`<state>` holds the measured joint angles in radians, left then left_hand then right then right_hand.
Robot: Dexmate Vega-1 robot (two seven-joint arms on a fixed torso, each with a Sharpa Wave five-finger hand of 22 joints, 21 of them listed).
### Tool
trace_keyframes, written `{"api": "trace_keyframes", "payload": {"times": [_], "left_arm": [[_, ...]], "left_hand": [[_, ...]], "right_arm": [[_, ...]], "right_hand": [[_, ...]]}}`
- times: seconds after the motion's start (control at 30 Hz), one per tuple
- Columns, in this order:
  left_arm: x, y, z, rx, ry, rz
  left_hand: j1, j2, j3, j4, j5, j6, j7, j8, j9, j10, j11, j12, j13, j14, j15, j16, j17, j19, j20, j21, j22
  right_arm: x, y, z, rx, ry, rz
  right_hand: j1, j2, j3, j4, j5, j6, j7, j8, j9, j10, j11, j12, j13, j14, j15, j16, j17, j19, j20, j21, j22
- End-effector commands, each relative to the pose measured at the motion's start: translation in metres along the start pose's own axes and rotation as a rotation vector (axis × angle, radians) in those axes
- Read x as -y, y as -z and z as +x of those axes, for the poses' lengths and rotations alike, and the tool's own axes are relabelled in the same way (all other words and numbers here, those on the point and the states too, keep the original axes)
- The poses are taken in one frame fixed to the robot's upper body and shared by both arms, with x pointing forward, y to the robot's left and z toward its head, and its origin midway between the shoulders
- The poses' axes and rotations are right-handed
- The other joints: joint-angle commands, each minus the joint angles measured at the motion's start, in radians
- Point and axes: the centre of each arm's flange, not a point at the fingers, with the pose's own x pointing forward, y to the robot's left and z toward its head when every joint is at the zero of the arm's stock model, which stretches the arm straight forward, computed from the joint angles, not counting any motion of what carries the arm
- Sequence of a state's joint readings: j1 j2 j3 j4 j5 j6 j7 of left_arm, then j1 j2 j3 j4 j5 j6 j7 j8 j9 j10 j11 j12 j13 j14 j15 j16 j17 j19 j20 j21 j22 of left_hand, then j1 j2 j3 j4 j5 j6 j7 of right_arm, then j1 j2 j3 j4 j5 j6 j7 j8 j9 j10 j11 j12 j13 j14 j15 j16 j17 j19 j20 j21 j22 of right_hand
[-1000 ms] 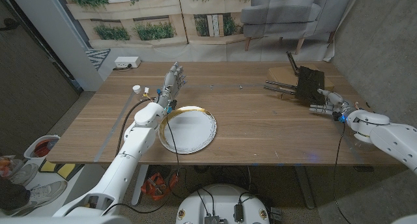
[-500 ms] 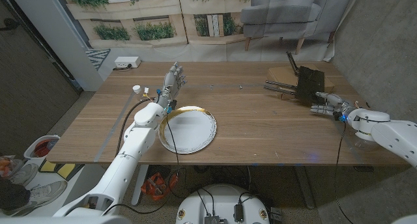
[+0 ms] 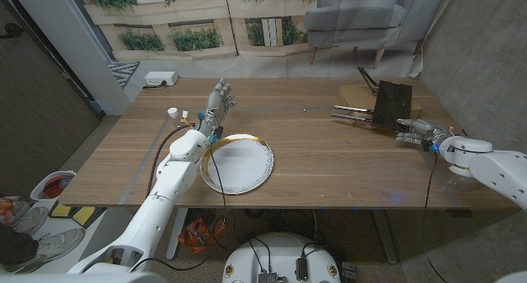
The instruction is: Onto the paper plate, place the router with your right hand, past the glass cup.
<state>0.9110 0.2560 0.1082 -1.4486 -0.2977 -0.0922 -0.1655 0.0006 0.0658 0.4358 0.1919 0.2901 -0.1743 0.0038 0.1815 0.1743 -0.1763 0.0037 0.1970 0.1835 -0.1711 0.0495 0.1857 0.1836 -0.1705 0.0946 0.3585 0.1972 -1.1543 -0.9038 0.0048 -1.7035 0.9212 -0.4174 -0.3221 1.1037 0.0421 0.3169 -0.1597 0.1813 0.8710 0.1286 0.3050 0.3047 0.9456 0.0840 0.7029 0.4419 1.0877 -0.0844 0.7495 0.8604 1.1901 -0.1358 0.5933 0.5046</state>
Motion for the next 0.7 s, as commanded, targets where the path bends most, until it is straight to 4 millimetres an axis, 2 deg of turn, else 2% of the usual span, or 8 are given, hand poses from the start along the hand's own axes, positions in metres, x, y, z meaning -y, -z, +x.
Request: {"api": "trace_keyframes", "payload": {"times": [0.03, 0.37, 0.7], "left_arm": [[0.0008, 0.0006, -0.0001, -0.001, 0.001, 0.000], [0.0009, 0.0001, 0.0017, 0.002, 0.003, -0.002], [0.0010, -0.0025, 0.0033, 0.007, 0.005, 0.002]], "left_hand": [[0.000, 0.115, -0.003, 0.003, 0.003, -0.138, 0.006, 0.003, 0.004, -0.225, 0.003, 0.005, 0.004, -0.215, 0.001, 0.006, 0.005, -0.083, 0.004, -0.004, 0.006], [0.000, 0.116, -0.003, 0.003, 0.003, -0.138, 0.006, 0.003, 0.004, -0.225, 0.003, 0.005, 0.004, -0.215, 0.002, 0.006, 0.005, -0.082, 0.004, -0.004, 0.006], [0.000, 0.116, -0.003, 0.003, 0.004, -0.138, 0.006, 0.003, 0.004, -0.223, 0.006, 0.006, 0.004, -0.214, 0.002, 0.006, 0.005, -0.083, 0.004, -0.004, 0.006]], "right_arm": [[0.0006, -0.0019, -0.0010, 0.016, 0.021, 0.007], [0.0030, -0.0015, -0.0007, 0.029, 0.006, 0.060], [0.0050, -0.0017, 0.0015, 0.035, -0.045, 0.142]], "right_hand": [[0.161, 0.136, 0.057, -0.001, 0.001, 0.060, 0.036, 0.009, 0.017, 0.095, -0.022, 0.022, 0.031, 0.120, -0.130, 0.015, 0.036, -0.034, -0.026, 0.027, 0.030], [0.179, 0.134, 0.057, 0.005, 0.003, 0.073, 0.043, 0.017, 0.035, 0.103, -0.017, 0.043, 0.061, 0.130, -0.135, 0.025, 0.066, -0.031, -0.030, 0.056, 0.043], [0.202, 0.131, 0.058, 0.004, 0.001, 0.094, 0.055, 0.027, 0.052, 0.117, -0.001, 0.059, 0.083, 0.142, -0.135, 0.026, 0.077, -0.023, -0.028, 0.081, 0.045]]}}
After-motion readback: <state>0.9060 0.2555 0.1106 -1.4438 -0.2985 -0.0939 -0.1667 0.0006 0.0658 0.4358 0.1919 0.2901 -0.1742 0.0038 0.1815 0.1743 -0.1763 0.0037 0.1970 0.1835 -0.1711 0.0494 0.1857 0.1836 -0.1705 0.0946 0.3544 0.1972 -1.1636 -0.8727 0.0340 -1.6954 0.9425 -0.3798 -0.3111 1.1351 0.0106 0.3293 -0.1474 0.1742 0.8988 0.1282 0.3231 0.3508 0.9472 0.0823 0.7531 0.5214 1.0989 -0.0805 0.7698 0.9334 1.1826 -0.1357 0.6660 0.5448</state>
